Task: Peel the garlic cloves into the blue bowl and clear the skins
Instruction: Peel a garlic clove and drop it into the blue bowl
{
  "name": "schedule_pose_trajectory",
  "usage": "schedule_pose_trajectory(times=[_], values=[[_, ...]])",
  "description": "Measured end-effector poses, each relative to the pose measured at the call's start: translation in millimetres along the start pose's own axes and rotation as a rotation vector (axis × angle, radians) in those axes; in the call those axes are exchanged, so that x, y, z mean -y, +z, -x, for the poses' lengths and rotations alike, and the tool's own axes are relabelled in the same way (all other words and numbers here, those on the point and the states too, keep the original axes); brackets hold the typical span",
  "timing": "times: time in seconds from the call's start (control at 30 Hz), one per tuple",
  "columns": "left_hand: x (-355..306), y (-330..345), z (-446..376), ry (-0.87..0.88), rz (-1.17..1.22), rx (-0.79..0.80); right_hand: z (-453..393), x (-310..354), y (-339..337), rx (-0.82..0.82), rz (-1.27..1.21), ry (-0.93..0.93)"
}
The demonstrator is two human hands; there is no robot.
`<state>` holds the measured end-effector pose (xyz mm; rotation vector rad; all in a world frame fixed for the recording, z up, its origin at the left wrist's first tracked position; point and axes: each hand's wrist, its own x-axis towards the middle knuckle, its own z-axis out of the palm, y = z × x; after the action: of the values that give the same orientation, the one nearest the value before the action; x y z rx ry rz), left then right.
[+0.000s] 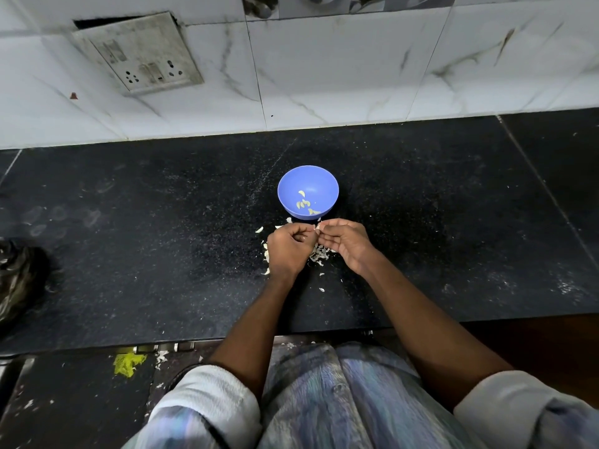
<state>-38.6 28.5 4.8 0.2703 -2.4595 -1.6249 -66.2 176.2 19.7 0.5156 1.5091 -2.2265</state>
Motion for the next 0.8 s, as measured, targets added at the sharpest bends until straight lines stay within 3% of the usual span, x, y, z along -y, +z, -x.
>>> schedule_pose_trajectory(times=[0.2, 0.5, 0.8], values=[[2.0, -2.3, -0.9, 0.156, -0.150, 0.018, 3.2, 1.0, -1.1, 0.009, 0.036, -0.025], [-0.5, -2.0, 0.4, 0.024, -0.120, 0.068, 2.3, -1.5, -5.3, 0.036, 0.096, -0.038], [9.2, -1.2, -5.5, -0.118, 0.092, 0.120, -2.3, -1.5, -4.9, 0.058, 0.089, -0.060]])
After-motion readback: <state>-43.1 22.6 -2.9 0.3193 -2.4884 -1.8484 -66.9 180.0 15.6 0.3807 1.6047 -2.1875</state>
